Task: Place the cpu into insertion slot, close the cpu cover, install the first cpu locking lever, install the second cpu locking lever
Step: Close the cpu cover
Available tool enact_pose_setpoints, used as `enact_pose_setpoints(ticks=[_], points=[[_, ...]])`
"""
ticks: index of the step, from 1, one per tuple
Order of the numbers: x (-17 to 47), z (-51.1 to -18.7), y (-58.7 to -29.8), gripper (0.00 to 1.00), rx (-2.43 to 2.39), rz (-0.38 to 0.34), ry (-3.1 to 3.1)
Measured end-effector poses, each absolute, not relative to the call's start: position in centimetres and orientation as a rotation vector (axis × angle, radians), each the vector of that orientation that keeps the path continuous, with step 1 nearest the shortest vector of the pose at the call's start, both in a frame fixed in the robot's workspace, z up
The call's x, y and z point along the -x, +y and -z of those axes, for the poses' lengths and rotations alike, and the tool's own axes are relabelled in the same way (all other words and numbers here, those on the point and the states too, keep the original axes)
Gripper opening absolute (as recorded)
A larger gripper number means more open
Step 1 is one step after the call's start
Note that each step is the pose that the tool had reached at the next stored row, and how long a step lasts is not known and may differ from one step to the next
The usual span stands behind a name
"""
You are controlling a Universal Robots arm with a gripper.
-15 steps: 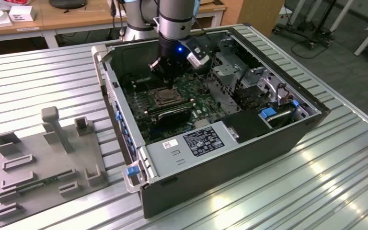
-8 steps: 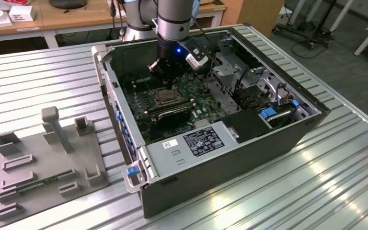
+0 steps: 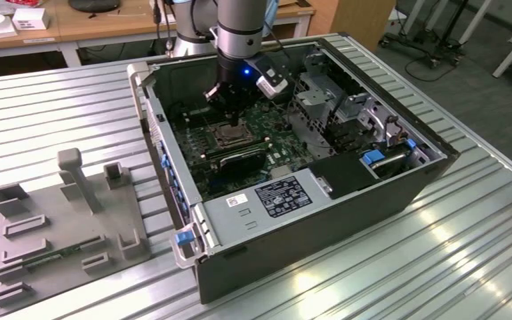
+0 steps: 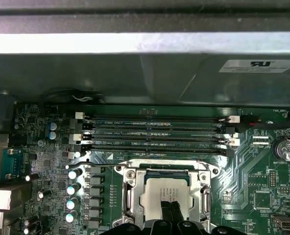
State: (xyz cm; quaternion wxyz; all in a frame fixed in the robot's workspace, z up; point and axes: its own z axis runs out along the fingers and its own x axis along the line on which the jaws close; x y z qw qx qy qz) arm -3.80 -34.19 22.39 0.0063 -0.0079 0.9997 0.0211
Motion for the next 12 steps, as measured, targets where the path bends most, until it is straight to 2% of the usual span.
enact_pose_setpoints(ticks=[12], points=[[3.85,-22.24,-34.19,0.11,0.025,-0.066,3.128]])
